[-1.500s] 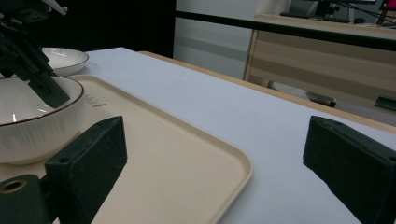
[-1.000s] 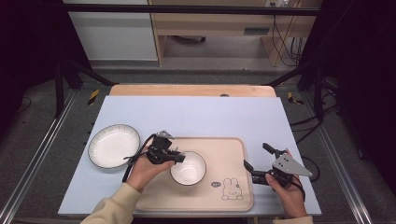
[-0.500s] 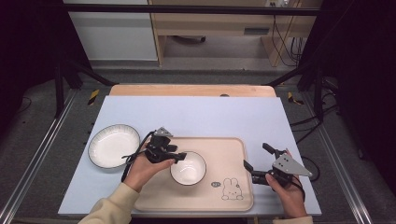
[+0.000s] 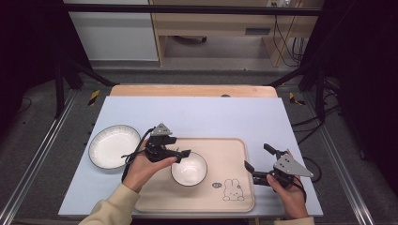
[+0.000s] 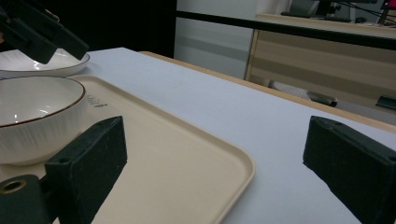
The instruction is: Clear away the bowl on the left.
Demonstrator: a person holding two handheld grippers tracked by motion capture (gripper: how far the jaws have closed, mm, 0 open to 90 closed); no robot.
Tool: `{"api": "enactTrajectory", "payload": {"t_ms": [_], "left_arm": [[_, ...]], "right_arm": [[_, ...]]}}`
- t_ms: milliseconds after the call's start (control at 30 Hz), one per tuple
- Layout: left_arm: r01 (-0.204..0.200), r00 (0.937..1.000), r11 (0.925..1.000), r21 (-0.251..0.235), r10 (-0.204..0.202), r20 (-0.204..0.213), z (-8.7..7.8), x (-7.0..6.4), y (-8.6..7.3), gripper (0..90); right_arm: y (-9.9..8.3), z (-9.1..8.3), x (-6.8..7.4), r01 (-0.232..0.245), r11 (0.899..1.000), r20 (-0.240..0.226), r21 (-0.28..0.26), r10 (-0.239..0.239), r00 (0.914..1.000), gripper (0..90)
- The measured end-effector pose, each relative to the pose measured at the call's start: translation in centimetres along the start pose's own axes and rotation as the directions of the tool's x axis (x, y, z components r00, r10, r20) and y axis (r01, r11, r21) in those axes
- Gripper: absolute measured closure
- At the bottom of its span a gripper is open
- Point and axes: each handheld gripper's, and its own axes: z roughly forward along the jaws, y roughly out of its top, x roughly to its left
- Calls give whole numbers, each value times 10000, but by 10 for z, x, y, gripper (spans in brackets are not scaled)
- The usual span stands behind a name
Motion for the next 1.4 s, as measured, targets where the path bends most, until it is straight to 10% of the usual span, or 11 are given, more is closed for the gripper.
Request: {"api": "enactTrajectory", "payload": {"t_ms": [500, 1400], "left_arm": [[-905, 9959, 9900, -1078, 905, -52, -18, -2, -1, 99], [-1340, 9898, 9679, -2128, 1202, -768, -59, 25, -47, 61]], "right_arm": [[0, -2, -1, -20, 10000, 33, -26, 20, 10000, 62], [0, -1, 0, -33, 10000, 29, 0, 33, 10000, 62]]}}
